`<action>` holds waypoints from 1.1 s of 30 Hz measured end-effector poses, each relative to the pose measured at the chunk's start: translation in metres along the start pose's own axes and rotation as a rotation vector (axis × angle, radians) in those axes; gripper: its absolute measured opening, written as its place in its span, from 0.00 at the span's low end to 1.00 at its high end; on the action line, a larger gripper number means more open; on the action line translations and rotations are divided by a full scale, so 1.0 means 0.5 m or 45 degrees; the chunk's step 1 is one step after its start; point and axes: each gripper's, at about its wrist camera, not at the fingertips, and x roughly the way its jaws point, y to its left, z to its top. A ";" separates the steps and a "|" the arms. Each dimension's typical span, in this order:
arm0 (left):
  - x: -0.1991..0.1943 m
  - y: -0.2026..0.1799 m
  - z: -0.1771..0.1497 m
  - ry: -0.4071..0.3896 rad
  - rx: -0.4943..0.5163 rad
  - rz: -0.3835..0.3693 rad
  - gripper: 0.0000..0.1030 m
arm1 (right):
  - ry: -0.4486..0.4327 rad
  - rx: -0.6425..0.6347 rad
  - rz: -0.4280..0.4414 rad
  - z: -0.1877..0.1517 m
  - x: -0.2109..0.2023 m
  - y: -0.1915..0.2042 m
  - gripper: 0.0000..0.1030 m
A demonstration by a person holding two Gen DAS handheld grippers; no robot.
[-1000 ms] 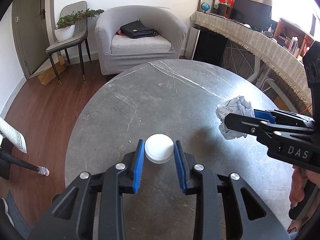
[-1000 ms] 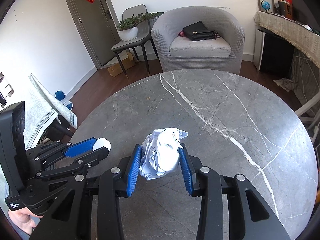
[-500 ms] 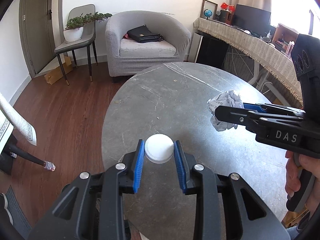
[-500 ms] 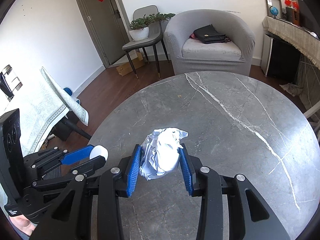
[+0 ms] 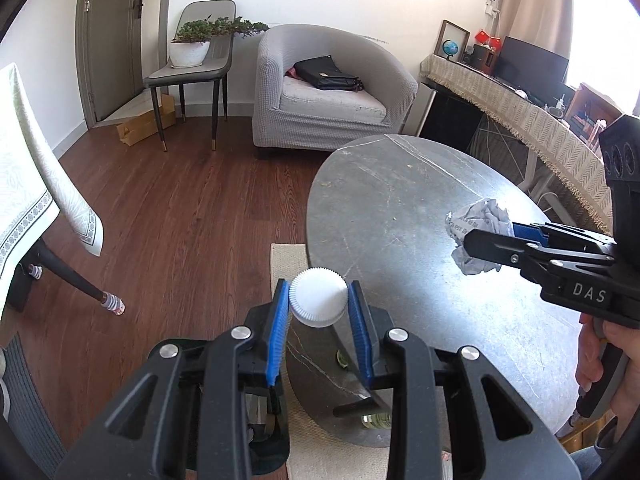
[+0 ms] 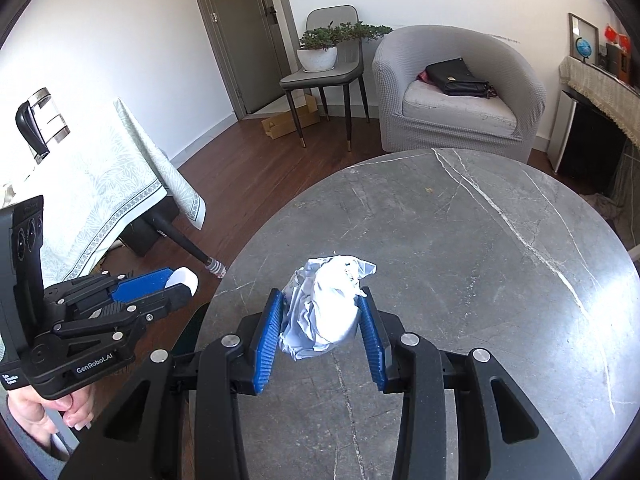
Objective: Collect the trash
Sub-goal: 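Carry the white cap and paper ball over the green bin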
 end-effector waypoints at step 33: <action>0.141 0.322 -0.209 0.495 -0.215 0.209 0.31 | 0.145 -0.247 0.196 0.010 0.174 0.307 0.37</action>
